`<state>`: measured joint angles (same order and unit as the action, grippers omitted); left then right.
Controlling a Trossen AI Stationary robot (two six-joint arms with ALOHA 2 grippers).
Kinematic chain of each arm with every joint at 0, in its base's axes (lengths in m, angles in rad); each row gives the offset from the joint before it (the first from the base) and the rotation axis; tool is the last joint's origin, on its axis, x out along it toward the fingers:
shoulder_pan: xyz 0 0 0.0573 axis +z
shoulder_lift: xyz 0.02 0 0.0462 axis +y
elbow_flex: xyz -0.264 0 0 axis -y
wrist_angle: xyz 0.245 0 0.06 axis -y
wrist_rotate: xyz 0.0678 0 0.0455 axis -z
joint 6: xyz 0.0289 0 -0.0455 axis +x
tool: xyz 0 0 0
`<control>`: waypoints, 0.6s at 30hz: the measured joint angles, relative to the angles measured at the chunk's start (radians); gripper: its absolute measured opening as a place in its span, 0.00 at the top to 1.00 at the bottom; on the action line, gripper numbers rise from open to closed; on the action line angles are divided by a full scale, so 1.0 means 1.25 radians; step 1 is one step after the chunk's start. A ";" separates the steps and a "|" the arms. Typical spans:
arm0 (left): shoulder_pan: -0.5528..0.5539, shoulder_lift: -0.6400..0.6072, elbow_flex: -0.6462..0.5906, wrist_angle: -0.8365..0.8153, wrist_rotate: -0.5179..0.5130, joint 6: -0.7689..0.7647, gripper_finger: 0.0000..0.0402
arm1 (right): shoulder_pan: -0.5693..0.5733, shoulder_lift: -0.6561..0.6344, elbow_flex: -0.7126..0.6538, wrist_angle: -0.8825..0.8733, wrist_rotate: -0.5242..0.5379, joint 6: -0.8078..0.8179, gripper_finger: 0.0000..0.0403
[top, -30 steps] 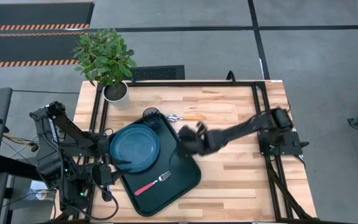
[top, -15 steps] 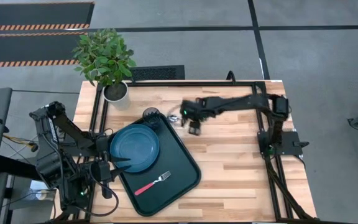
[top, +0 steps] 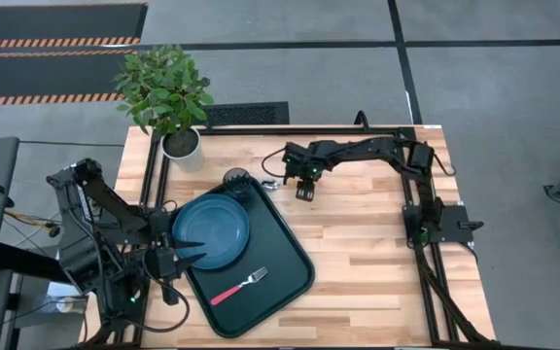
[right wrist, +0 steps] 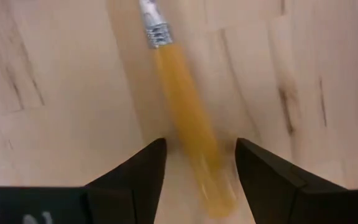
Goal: Pick and place plate/cup/fork/spoon on tray
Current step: Put the yellow spoon on the black tray on the right of the pink fork
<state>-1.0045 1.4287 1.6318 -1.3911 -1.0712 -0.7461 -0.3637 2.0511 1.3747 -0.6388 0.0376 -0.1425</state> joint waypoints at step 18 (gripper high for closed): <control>0.006 0.000 0.000 -0.014 -0.081 -0.088 0.78 | 0.066 -0.049 -0.009 -0.072 0.118 0.259 0.98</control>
<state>-0.9966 1.4288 1.6318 -1.4083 -1.1722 -0.8556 -0.2809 1.9894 1.3632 -0.7284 0.1849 0.1816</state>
